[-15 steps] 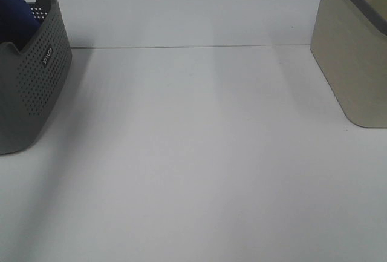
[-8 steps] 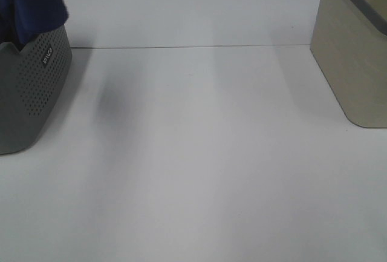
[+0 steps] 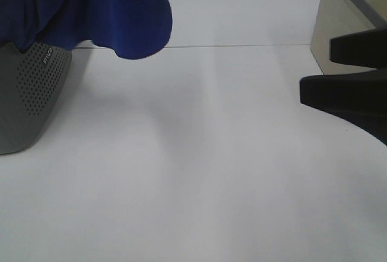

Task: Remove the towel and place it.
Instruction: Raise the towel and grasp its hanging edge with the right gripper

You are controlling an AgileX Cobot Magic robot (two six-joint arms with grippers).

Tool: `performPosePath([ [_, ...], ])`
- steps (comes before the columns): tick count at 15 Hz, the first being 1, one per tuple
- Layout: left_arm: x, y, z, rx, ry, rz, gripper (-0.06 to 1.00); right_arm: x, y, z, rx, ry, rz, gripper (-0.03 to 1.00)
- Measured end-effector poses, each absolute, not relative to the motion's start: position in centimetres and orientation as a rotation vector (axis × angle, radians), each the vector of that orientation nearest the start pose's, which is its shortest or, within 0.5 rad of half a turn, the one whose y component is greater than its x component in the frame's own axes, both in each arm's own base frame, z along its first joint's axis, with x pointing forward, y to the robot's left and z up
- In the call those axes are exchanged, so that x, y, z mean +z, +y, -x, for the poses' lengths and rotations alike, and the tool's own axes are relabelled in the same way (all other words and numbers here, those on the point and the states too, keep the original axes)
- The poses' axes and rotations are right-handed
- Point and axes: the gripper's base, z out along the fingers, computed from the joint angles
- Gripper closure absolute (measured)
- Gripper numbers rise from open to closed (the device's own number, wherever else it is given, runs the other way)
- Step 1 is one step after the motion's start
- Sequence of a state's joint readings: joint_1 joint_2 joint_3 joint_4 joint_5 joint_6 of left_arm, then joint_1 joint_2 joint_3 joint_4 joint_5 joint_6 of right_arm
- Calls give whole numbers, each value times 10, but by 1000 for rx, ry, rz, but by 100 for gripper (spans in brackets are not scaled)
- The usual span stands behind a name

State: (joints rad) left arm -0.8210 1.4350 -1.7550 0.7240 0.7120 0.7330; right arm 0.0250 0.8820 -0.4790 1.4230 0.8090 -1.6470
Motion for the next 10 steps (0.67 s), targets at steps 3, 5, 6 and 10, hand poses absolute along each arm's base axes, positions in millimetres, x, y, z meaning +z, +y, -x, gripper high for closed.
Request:
performPosePath([
  [3,513,-203,-228,705,1114,-1392,94,261,80,-177,809,1710,842,20],
  [5,512,-206,-225,695,1112,-1401,94,247,94,-189,904,1657,897,20],
  [6,512,-208,-223,691,1113,-1410,94,242,103,-194,907,1637,967,20],
  [10,510,-211,-220,650,1124,-1417,94,235,140,-230,905,1647,1085,20],
])
